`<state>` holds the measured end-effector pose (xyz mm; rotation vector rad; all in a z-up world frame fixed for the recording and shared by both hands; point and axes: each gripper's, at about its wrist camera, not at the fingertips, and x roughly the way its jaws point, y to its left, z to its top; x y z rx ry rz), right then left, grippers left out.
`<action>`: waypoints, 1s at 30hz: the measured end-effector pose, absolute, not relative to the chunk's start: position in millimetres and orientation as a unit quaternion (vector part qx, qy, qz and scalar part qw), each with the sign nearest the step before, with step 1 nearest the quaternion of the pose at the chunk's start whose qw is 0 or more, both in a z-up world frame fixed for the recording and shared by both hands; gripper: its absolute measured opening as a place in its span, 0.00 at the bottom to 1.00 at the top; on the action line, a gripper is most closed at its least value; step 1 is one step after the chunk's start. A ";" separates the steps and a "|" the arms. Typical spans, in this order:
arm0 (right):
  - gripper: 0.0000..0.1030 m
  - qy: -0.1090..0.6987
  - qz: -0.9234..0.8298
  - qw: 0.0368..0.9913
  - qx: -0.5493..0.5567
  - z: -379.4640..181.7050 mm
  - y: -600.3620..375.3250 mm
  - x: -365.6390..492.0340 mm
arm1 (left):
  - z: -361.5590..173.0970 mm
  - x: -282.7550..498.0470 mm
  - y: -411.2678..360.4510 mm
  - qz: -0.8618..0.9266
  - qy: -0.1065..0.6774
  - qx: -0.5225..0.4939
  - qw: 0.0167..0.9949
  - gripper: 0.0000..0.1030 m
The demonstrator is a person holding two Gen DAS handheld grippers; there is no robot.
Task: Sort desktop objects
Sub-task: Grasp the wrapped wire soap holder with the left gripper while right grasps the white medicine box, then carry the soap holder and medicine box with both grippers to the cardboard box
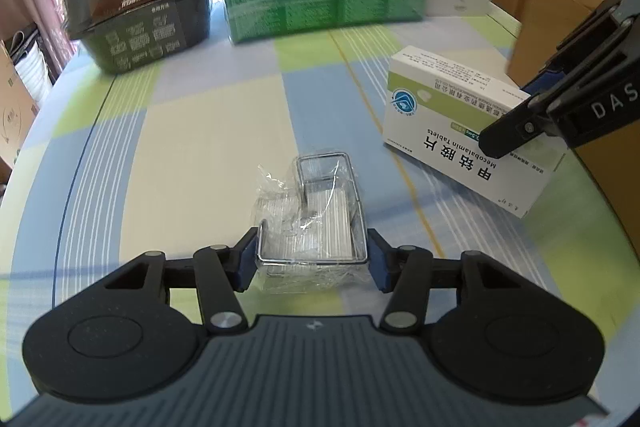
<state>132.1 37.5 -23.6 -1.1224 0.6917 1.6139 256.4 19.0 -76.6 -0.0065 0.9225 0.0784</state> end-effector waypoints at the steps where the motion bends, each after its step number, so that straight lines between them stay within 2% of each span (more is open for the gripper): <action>1: 0.21 0.292 0.668 0.501 -0.466 -24.8 26.9 129.7 | -75.4 247.8 14.6 0.031 0.449 -0.002 0.893 0.48; 16: 0.21 0.333 0.640 0.481 -0.498 -46.6 -105.3 104.9 | -47.0 131.5 -28.6 -0.055 0.482 0.032 0.874 0.48; 24: 0.22 0.352 0.640 0.480 -0.486 -53.4 -112.8 107.2 | -57.0 102.0 -37.2 -0.031 0.467 0.019 0.883 0.48; 30: 0.34 0.353 0.631 0.491 -0.487 -58.3 -99.1 107.0 | -58.1 97.3 -26.8 -0.013 0.451 -0.008 0.892 0.48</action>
